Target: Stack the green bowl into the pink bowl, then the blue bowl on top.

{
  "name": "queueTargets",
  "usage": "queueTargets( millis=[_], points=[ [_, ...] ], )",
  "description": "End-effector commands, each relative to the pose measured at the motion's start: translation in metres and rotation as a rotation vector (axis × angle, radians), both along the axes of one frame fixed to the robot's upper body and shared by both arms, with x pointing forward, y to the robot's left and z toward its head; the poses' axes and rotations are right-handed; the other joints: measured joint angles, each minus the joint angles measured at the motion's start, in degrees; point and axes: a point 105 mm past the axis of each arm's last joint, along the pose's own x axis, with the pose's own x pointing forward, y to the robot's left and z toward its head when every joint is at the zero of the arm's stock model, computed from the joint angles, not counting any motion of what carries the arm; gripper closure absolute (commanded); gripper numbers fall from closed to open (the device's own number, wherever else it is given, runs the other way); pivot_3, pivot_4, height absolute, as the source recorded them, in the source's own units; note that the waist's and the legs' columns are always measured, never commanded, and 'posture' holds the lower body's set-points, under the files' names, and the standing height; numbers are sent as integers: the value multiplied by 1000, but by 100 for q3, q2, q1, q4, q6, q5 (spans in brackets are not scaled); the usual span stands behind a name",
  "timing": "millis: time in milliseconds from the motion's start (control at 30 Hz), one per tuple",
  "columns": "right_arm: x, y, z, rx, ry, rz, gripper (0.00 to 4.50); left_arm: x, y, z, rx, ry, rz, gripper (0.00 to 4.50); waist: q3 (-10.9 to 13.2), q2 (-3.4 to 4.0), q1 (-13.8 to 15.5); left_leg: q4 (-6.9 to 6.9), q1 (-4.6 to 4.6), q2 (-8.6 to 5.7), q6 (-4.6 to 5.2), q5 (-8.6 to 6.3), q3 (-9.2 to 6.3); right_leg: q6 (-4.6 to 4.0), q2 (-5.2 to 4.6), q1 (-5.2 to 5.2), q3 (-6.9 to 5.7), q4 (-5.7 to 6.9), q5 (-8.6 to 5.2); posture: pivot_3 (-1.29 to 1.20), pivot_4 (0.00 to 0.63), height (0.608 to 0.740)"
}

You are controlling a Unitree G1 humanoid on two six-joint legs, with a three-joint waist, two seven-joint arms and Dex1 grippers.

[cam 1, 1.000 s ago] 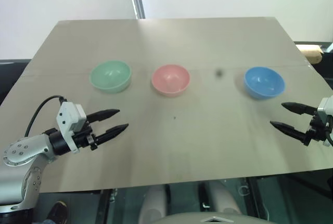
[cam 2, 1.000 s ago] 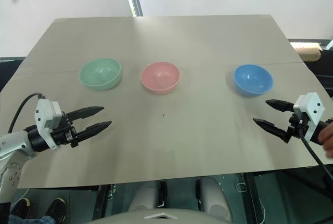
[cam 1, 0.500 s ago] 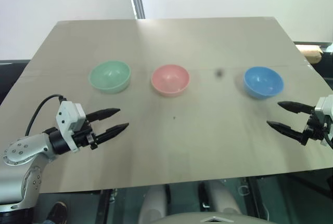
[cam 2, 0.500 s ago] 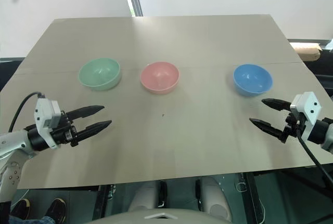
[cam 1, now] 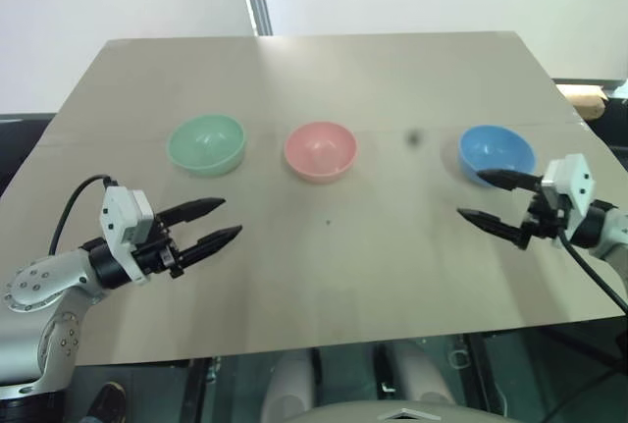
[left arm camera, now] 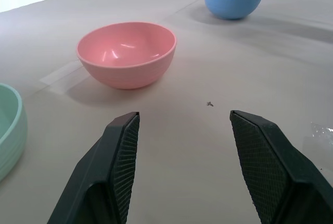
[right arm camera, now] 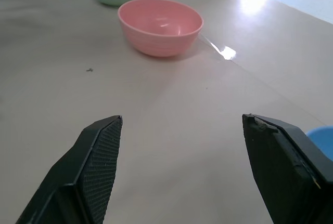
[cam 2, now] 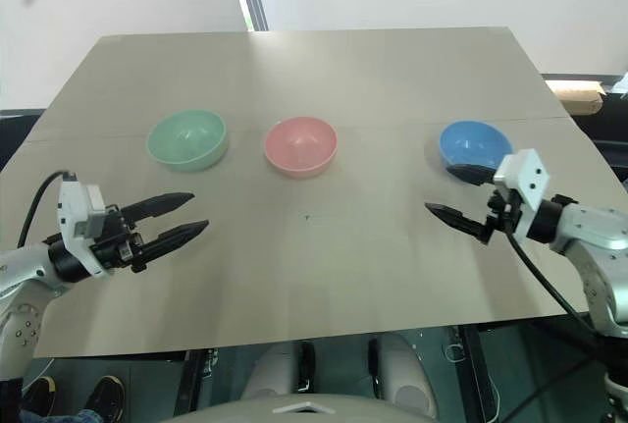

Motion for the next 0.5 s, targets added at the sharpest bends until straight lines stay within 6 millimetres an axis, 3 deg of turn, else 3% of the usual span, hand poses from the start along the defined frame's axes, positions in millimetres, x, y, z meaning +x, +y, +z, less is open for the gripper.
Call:
queueTargets(
  millis=[33,167,500],
  points=[
    [15,37,8,4,-54,75,496,-2,-6,11,-1,-44,-16,1568,1,0,-24,0,1,1,0,0,2,0,1,0,2,1,1,0,150,740],
    [30,80,5,-26,-86,163,496,-2,-6,12,-7,-33,-22,1568,1,1,5,1,-5,0,0,0,2,-2,0,-7,1,6,1,0,150,740],
    [61,147,3,-136,-144,195,496,0,-8,19,-13,-58,-18,1568,1,1,15,6,-27,-2,-1,1,10,-4,-7,-25,1,6,2,0,150,740]
  ],
)
